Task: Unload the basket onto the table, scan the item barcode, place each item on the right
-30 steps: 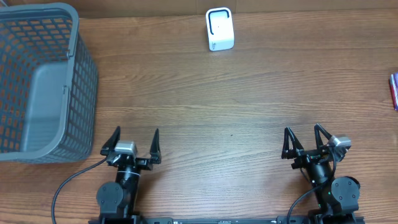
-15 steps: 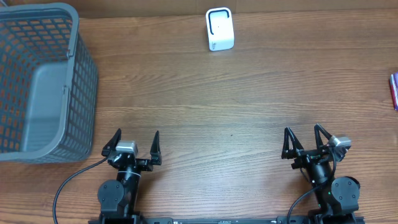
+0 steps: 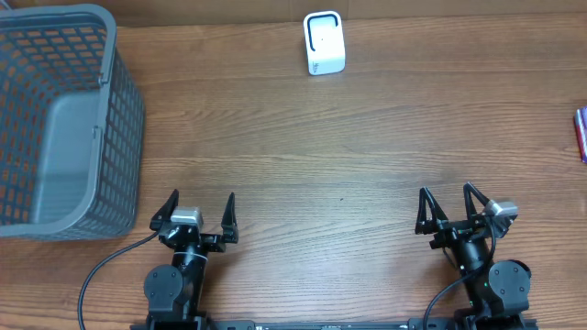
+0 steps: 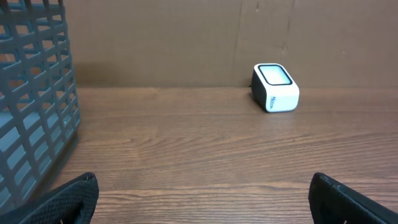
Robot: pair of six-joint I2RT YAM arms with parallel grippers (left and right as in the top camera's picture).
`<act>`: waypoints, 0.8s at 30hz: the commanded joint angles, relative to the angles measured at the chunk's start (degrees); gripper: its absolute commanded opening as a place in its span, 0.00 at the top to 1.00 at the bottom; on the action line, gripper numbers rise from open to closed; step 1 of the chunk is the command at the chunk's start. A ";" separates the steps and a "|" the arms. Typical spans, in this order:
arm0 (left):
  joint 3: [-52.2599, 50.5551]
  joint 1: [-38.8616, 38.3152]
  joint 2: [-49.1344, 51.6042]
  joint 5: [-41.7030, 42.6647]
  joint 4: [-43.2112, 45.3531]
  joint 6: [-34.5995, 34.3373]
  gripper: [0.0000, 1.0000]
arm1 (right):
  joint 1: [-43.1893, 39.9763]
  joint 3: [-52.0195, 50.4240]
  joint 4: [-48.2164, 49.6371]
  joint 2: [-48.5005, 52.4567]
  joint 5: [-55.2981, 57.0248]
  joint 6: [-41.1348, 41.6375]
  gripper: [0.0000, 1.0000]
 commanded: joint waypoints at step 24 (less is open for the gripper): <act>-0.24 0.39 -0.50 -0.61 -0.22 1.09 0.00 | 0.11 -0.57 0.11 -0.68 2.82 -2.32 0.00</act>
